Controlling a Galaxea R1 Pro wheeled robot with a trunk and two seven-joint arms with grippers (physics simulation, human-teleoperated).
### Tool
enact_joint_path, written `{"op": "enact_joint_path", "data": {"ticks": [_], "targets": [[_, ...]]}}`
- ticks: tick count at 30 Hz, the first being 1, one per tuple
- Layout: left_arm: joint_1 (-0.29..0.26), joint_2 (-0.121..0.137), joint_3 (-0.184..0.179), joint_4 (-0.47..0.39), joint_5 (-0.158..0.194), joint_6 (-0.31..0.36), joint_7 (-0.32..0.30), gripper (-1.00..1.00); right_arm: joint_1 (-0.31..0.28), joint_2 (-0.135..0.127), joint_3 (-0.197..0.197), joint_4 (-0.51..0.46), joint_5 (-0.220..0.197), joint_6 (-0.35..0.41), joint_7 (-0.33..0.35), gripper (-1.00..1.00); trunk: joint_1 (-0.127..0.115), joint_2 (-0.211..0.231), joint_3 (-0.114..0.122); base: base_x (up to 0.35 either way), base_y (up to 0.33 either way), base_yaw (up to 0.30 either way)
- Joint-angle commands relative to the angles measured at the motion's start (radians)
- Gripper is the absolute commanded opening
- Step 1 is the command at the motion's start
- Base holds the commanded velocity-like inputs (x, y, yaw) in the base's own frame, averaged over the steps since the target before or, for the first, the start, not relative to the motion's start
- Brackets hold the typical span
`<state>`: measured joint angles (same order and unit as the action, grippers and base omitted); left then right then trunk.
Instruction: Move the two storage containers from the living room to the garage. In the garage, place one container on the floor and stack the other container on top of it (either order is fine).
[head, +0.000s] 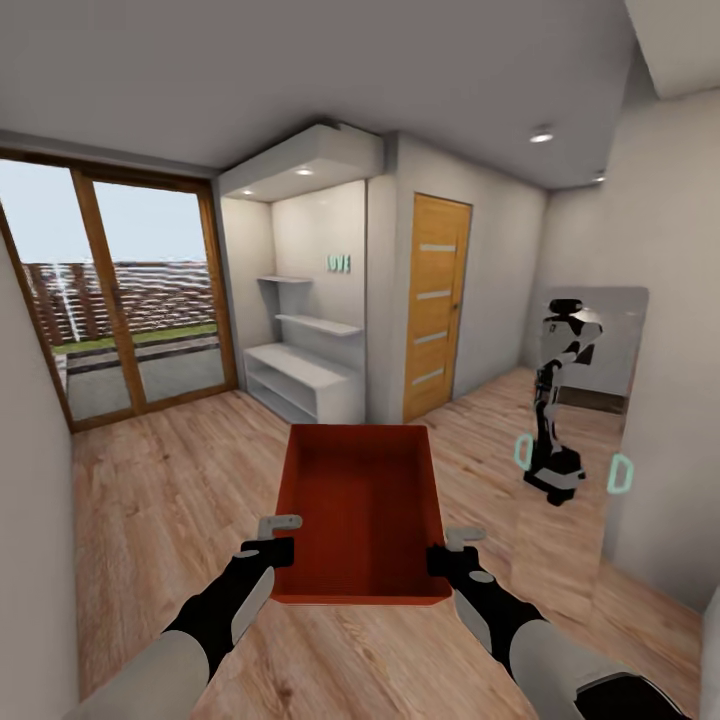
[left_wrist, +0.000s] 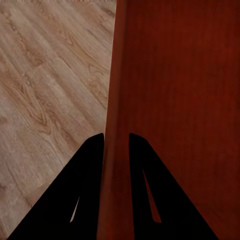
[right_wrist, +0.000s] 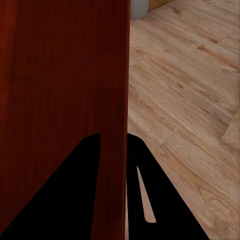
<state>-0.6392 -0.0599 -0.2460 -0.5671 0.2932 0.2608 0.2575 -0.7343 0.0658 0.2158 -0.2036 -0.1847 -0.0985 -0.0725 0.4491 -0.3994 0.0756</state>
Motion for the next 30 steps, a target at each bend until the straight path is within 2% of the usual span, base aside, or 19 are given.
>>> {"op": "enact_joint_path", "data": {"ticks": [1,30], "targets": [[0.0,0.002,0.082,-0.002,0.049,0.003,0.011,-1.0,-0.001,0.0,-0.016,-0.003,-0.009,-0.003,0.003,-1.0,0.001,-0.001,0.0,0.323,0.0,0.0],[0.0,0.002,0.082,-0.002,0.049,0.003,0.011,-1.0,-0.001,0.0,-0.016,-0.003,-0.009,-0.001,0.003,-1.0,0.001,-0.001,0.0,0.323,0.0,0.0]]}}
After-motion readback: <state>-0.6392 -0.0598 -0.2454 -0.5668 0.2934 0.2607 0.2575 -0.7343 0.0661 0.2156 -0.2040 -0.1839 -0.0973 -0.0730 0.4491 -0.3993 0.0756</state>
